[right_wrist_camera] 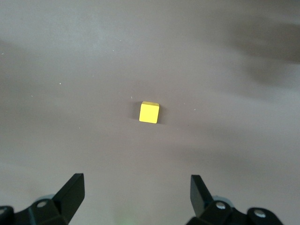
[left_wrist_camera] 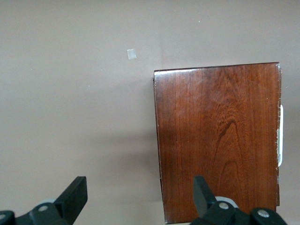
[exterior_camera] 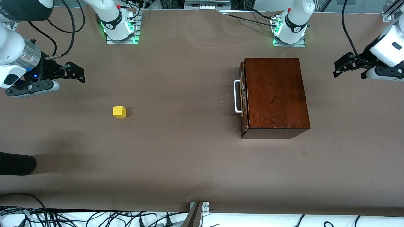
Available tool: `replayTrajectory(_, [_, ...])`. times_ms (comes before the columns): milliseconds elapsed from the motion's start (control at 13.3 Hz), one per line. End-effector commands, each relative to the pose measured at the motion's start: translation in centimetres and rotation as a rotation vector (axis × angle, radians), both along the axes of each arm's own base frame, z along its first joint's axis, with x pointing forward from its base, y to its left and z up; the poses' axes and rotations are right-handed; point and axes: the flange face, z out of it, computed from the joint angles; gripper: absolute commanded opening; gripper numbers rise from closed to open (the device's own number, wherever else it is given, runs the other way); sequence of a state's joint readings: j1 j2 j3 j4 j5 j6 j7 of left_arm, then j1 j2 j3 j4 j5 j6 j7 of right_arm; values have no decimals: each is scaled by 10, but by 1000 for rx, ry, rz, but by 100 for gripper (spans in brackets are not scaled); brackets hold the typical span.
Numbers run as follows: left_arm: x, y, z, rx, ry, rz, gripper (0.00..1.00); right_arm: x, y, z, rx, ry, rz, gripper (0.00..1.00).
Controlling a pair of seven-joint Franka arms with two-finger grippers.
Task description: Open drawer, take yellow block, close drawer
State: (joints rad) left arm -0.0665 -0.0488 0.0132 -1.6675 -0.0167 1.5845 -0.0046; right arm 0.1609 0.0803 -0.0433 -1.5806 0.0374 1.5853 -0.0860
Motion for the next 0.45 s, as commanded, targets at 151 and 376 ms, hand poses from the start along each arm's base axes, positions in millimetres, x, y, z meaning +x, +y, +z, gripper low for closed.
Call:
replayTrajectory(151, [1, -10, -7, 32, 12, -5, 100, 1, -3, 20, -11, -17, 12, 100])
replayTrajectory(376, [4, -7, -11, 31, 15, 1, 100, 1, -8, 20, -49, -19, 18, 100])
